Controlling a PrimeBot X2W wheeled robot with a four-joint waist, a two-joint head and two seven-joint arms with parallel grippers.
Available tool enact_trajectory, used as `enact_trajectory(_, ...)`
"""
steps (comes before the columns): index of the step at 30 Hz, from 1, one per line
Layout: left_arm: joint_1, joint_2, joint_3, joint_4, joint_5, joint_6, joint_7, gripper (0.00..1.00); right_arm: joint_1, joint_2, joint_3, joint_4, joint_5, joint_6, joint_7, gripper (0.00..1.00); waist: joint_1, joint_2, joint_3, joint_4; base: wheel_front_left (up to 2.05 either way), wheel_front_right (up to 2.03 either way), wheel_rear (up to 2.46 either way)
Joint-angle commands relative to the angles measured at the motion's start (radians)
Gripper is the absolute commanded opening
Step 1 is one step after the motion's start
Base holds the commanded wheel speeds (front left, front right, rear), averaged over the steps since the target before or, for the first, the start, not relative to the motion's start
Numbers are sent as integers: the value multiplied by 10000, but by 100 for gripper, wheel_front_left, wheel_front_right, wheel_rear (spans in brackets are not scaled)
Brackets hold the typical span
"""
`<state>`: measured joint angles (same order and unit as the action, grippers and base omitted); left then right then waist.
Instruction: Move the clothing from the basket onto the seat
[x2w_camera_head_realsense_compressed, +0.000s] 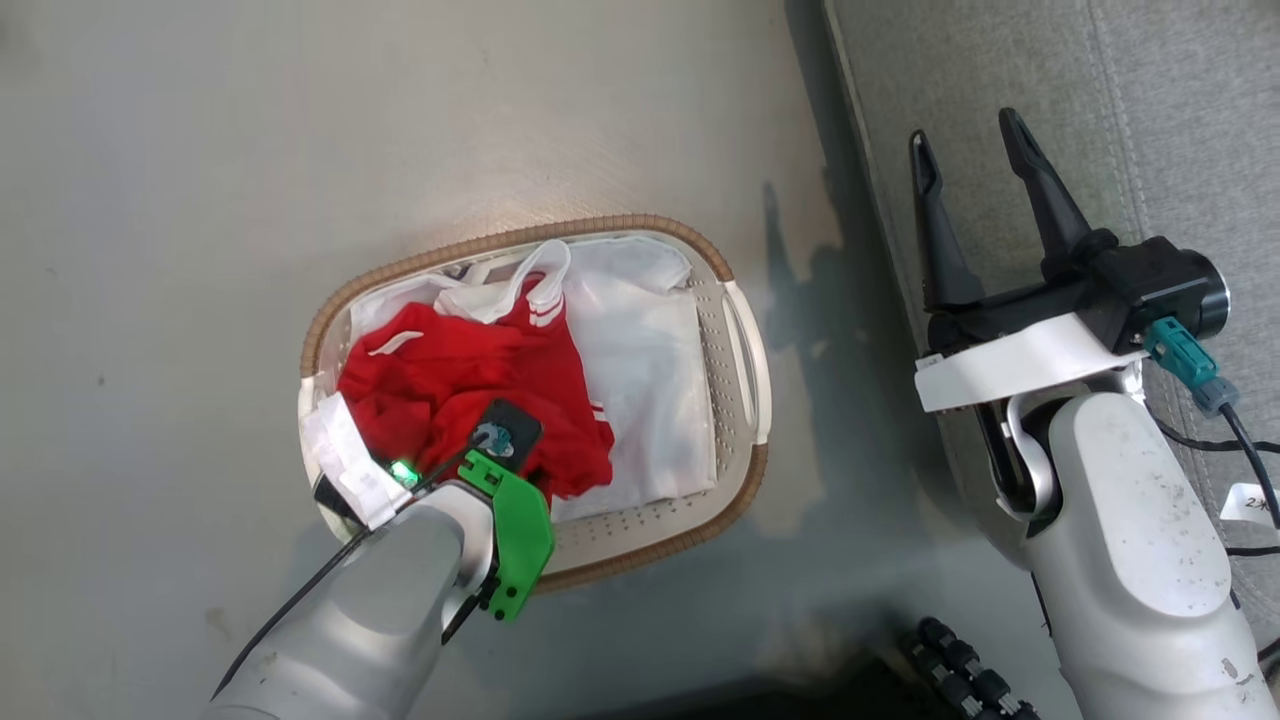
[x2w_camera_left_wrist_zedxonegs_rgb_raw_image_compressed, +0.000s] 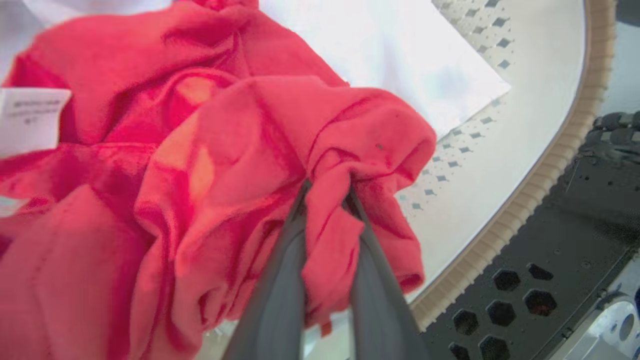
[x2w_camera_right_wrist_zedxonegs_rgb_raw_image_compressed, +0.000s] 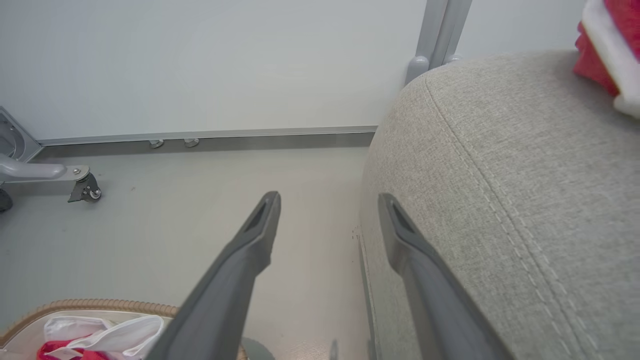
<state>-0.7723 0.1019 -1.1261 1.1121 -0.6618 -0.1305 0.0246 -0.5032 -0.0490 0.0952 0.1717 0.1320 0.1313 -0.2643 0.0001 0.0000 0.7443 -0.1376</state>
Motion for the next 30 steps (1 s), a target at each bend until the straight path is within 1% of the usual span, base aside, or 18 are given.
enact_trajectory(1,-174,-28,37,-30,-71,4,-234,0,147,-28,-24,61,-54,-11,-3,100,-1,0,-407,101,0,0,0)
enact_trajectory(8,-304,-63,184,-148,-375,4,-1304,0,519,-29,-108,284,-203,-11,-3,100,-1,0,-1477,284,0,0,0)
enact_trajectory(16,-36,-53,267,-595,-698,3,-2279,0,1262,-29,-356,631,-483,-11,-3,100,-1,0,-3079,601,0,0,0)
enact_trajectory(23,-145,136,126,-1192,-460,11,-2715,0,2097,-31,-473,984,-743,-11,-3,100,-1,0,-4622,969,0,0,0)
enact_trajectory(30,-529,624,207,-2086,-286,137,-2840,0,2762,-29,-341,1226,-844,-11,-3,100,-1,0,-5924,1131,0,0,0)
